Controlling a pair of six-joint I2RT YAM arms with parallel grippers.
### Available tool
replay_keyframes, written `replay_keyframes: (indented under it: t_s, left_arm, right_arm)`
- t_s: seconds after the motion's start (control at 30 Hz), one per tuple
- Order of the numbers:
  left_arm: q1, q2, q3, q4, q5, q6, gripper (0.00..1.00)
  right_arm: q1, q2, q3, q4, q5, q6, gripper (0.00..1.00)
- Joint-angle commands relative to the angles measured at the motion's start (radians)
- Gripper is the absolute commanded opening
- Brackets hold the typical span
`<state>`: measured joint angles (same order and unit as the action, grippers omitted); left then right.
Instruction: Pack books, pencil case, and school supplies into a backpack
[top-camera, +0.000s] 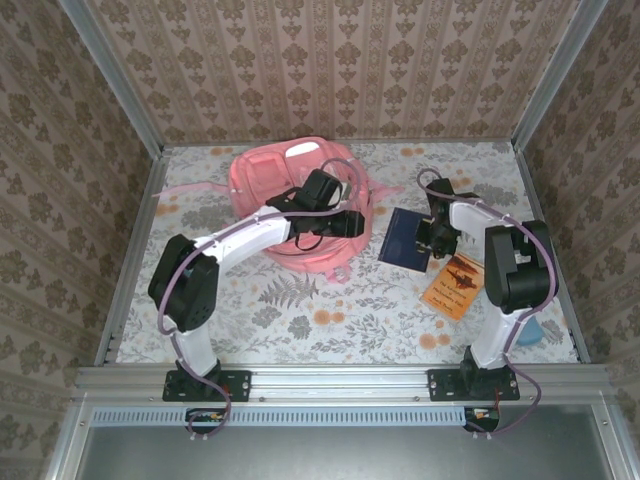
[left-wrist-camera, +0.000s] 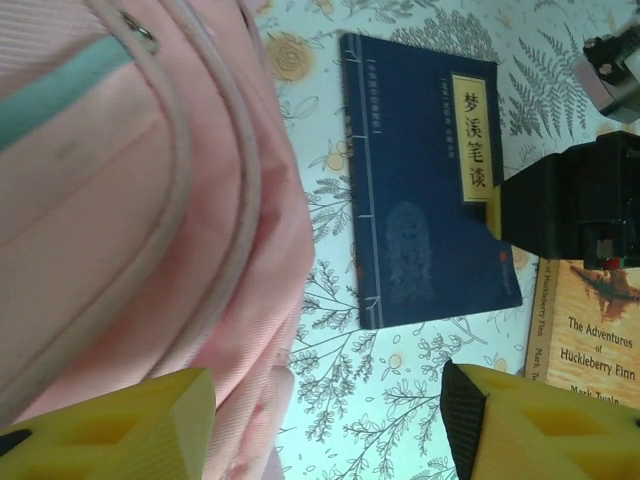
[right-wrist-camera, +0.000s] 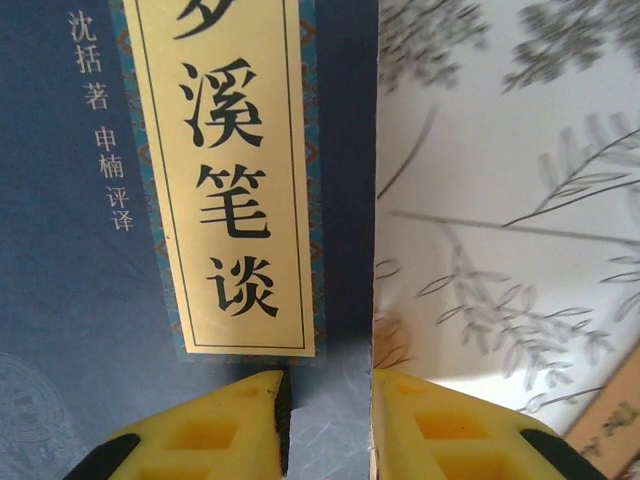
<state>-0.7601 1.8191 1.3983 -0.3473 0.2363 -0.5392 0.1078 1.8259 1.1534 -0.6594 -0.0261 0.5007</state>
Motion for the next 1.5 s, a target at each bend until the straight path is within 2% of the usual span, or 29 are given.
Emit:
replay_keyframes:
  t_s: [0.0, 0.13, 0.27, 0.33, 0.43, 0.53, 0.73, 1.13, 1.47]
  left_arm:
    - [-0.015, 0.029, 0.047, 0.003, 0.03, -0.012, 0.61]
    - [-0.035, 0.07, 0.072, 0.005, 0.041, -0.013, 0.54]
    - [-0.06, 0.138, 0.108, -0.006, 0.053, -0.024, 0.43]
    - [-0.074, 0.174, 0.124, -0.002, 0.069, -0.031, 0.4]
    - [-0.099, 0.223, 0.164, -0.015, 0.069, -0.036, 0.37]
    - [-0.122, 0.263, 0.195, -0.048, 0.037, -0.044, 0.34]
    - [-0.153, 0.269, 0.169, -0.067, -0.026, -0.071, 0.3]
    - [-0.157, 0.329, 0.214, -0.118, -0.031, -0.061, 0.26]
    - [-0.163, 0.382, 0.237, -0.14, -0.032, -0.05, 0.18]
  right_arm:
    - [0.06, -0.009, -0.069, -0.066, -0.023, 0.011, 0.27]
    - [0.112, -0.086, -0.132, -0.088, -0.063, 0.018, 0.27]
    - [0.12, -0.168, -0.195, -0.084, -0.145, 0.023, 0.26]
    - [0.119, -0.203, -0.206, -0.089, -0.14, 0.025, 0.27]
    - [0.107, -0.239, -0.207, -0.081, -0.114, 0.037, 0.31]
    - [0.068, -0.26, -0.221, -0.033, -0.145, 0.072, 0.39]
    - [0.032, -0.233, -0.23, 0.027, -0.218, 0.101, 0.39]
    - [0.03, -0.174, -0.216, 0.022, -0.178, 0.108, 0.37]
    - [0.035, -0.153, -0.208, 0.032, -0.215, 0.108, 0.34]
